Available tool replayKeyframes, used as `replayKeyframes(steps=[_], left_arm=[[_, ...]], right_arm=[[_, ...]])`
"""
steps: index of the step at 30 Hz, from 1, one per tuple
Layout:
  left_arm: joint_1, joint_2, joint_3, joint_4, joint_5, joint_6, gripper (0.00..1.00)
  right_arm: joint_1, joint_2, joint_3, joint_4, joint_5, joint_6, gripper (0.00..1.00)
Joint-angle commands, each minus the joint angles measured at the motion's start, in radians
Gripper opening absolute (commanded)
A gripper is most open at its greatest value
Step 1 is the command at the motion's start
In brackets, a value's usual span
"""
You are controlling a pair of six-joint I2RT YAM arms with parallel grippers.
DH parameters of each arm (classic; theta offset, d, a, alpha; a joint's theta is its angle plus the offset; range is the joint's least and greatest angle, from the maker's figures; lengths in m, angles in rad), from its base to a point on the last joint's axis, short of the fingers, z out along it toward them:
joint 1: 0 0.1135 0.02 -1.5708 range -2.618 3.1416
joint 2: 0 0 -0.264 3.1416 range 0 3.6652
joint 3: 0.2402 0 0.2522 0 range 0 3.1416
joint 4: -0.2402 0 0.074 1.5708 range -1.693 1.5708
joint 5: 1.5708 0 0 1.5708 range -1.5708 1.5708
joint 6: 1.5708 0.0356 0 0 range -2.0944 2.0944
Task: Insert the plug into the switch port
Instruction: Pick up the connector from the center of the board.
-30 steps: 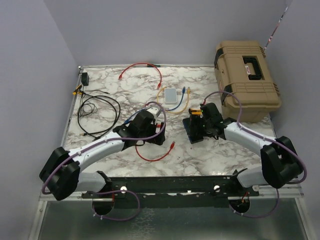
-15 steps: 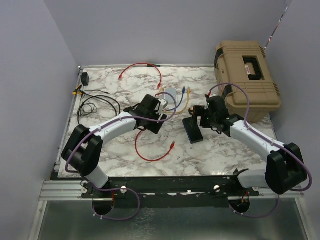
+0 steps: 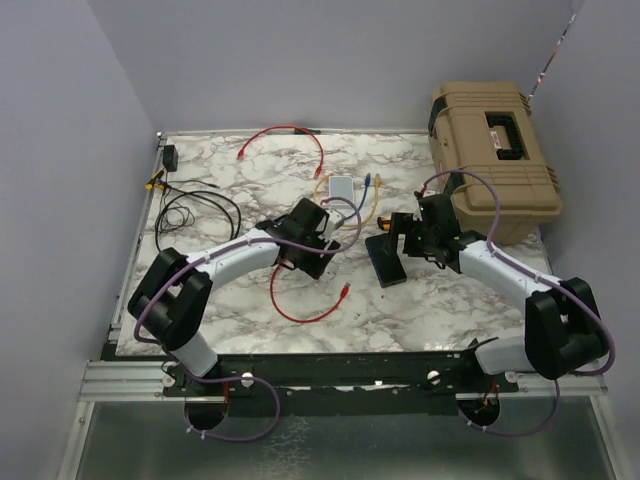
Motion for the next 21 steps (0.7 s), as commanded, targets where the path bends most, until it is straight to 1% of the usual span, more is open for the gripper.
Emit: replayKeyframes(steps=[1, 6, 9, 12, 15, 21], left_arm=[[-0.107, -0.077, -0.092, 0.069, -0.006, -0.139, 0.72], [-0.184, -0.152, -0.187, 0.177, -0.034, -0.256, 0.70], [-0.236, -0.156, -0.207, 0.200, -0.070, -0.275, 0.69], [-0.295, -0.145, -0.218, 0.217, -0.124, -0.291, 0.64], [-0.348, -0.142, -0.237, 0.250, -0.182, -0.310, 0.62], [-0.358, -0.119, -0.246, 0.290, -0.208, -0.307, 0.55]], right_arm=[[-0.013, 0.014, -0.019, 0.060, -0.031, -0.011, 0.90], [-0.015, 0.005, -0.031, 0.061, -0.023, -0.009, 0.90], [-0.015, -0.002, -0.037, 0.058, -0.020, -0.008, 0.90], [-0.015, -0.002, -0.036, 0.051, -0.022, -0.008, 0.90], [-0.015, -0.005, -0.037, 0.052, -0.024, -0.010, 0.90], [-0.015, -0.004, -0.033, 0.050, -0.029, -0.014, 0.89]])
